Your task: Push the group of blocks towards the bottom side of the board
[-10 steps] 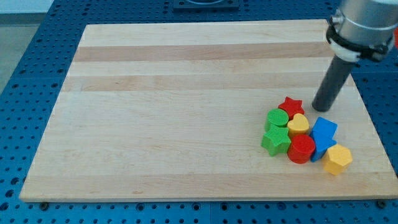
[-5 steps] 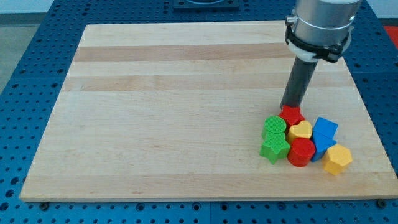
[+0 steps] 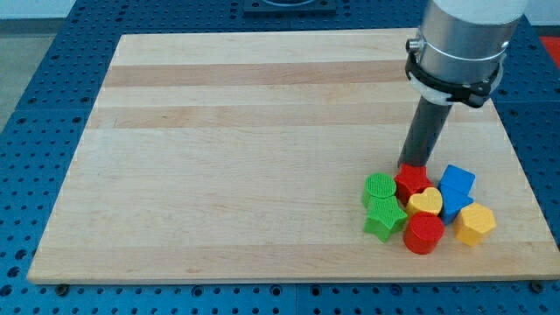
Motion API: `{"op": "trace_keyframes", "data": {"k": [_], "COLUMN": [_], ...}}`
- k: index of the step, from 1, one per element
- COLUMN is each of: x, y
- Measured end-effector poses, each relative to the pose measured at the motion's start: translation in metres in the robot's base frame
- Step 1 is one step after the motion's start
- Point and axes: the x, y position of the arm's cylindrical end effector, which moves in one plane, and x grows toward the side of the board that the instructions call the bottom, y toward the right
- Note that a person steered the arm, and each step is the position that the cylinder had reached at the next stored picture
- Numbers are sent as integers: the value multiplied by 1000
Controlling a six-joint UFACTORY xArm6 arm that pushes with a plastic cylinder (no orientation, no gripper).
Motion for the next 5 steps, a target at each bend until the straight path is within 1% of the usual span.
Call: {"op": "trace_keyframes", "data": {"k": [3, 4, 5], "x": [7, -29, -79], "y": [0, -15, -27]}}
